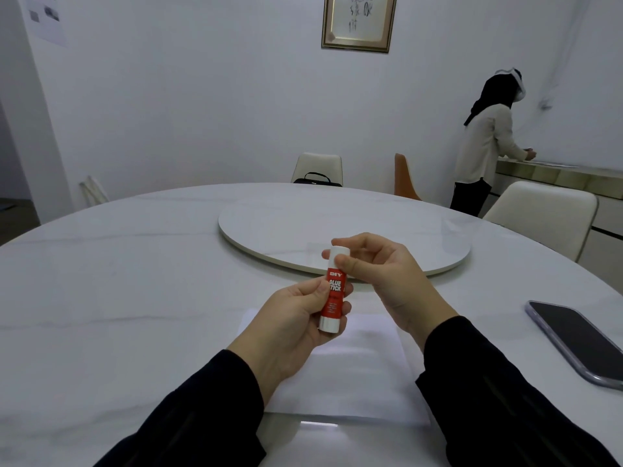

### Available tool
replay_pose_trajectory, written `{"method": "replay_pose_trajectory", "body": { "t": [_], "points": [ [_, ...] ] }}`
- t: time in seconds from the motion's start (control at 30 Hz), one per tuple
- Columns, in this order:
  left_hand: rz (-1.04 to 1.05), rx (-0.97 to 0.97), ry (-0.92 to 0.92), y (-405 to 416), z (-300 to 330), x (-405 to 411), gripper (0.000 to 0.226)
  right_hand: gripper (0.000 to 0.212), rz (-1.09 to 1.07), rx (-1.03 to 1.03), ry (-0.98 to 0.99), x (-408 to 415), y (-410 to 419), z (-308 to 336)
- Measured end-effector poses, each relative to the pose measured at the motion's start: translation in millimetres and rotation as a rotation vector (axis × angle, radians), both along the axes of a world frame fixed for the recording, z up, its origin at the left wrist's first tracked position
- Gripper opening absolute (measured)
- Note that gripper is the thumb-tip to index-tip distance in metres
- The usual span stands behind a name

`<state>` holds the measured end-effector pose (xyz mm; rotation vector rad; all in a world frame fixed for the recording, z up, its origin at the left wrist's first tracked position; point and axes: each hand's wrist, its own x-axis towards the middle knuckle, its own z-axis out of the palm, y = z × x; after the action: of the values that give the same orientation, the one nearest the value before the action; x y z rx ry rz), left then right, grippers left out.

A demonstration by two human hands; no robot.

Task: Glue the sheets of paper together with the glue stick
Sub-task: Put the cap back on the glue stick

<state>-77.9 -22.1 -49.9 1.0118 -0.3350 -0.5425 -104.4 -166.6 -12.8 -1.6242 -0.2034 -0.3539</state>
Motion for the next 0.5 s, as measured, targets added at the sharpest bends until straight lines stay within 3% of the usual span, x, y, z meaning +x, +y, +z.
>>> {"method": "replay_pose_trajectory", "body": {
  "t": [0.5],
  "points": [
    [0.09,0.12,-0.065,8.6,0.4,6.1,0.022,0.014,-0.172,-0.067,-0.046,1.8,19.4,-3.1]
  ]
}}
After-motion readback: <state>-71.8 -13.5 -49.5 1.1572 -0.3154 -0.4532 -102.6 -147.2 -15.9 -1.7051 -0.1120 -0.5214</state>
